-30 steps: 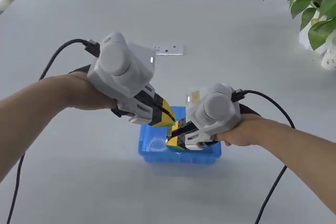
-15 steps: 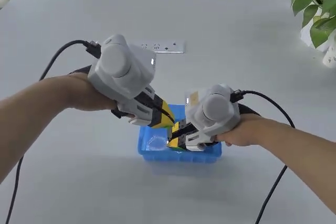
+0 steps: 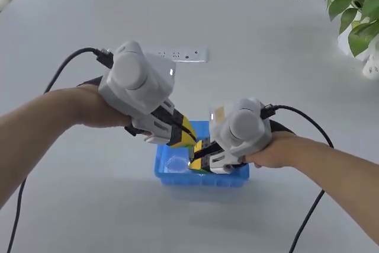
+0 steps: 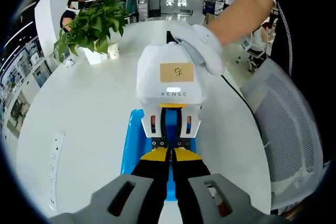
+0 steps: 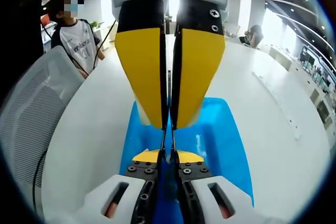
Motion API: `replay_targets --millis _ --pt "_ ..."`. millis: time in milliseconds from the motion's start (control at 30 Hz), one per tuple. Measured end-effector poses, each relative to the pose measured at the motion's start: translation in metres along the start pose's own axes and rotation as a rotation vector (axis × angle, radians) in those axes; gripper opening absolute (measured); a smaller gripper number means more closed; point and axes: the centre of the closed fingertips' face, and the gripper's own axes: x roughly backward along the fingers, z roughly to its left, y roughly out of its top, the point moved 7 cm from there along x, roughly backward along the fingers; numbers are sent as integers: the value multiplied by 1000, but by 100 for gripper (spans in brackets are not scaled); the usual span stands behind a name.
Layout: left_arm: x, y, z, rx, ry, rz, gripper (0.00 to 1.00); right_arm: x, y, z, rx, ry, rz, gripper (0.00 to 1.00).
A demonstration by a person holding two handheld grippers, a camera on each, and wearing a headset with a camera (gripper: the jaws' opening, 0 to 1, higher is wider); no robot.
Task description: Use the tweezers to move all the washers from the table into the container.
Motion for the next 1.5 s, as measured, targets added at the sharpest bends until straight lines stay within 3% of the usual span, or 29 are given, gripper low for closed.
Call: replay_targets --millis 667,1133,1500 --pt "6 3 0 -7 9 0 5 4 4 0 4 -9 -17 11" --pt "27 10 -5 -16 29 1 5 18 18 3 20 -41 -52 8" --pt "41 13 -15 -22 27 6 5 32 26 13 25 -59 -65 7"
